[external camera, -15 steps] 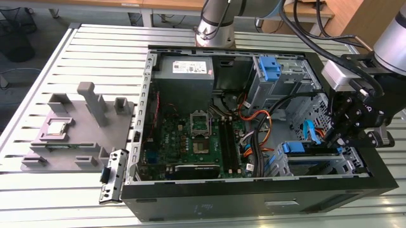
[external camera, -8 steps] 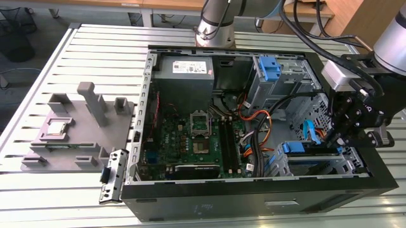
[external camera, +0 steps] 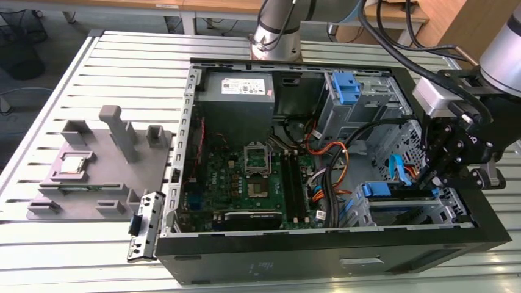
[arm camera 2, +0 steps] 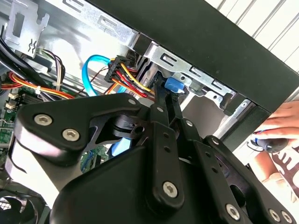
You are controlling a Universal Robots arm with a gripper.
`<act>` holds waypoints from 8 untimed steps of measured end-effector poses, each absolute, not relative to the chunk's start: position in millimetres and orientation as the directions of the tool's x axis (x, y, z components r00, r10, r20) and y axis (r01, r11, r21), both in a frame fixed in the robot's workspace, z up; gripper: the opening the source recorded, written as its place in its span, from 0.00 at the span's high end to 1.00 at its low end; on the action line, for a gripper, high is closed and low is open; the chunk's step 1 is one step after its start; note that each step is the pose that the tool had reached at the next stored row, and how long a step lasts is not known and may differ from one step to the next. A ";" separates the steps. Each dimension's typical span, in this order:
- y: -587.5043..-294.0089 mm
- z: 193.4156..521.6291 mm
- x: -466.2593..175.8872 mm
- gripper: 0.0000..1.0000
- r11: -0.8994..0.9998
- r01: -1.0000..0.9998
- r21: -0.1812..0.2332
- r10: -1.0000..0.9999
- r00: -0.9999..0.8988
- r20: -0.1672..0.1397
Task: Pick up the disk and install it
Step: 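Insert the second disk wire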
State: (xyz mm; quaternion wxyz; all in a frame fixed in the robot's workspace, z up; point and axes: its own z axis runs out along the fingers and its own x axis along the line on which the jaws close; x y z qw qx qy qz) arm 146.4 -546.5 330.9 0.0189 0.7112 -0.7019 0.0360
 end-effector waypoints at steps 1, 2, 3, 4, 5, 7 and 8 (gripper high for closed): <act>-546.4 332.3 146.4 0.82 -0.014 -1.000 -0.024 -0.997 0.012 0.077; -546.5 335.2 146.4 0.82 -0.014 -1.000 -0.024 -0.997 0.012 0.077; -546.5 338.6 146.4 0.82 -0.014 -1.000 -0.024 -0.997 0.012 0.078; -546.5 340.8 146.4 0.82 -0.014 -1.000 -0.024 -0.997 0.012 0.078; -546.5 341.5 146.4 0.82 -0.014 -1.000 -0.024 -0.997 0.012 0.077; -546.5 341.5 146.4 0.82 -0.014 -1.000 -0.024 -0.997 0.012 0.073; -546.4 341.5 146.4 0.82 -0.014 -1.000 -0.024 -0.997 0.012 0.073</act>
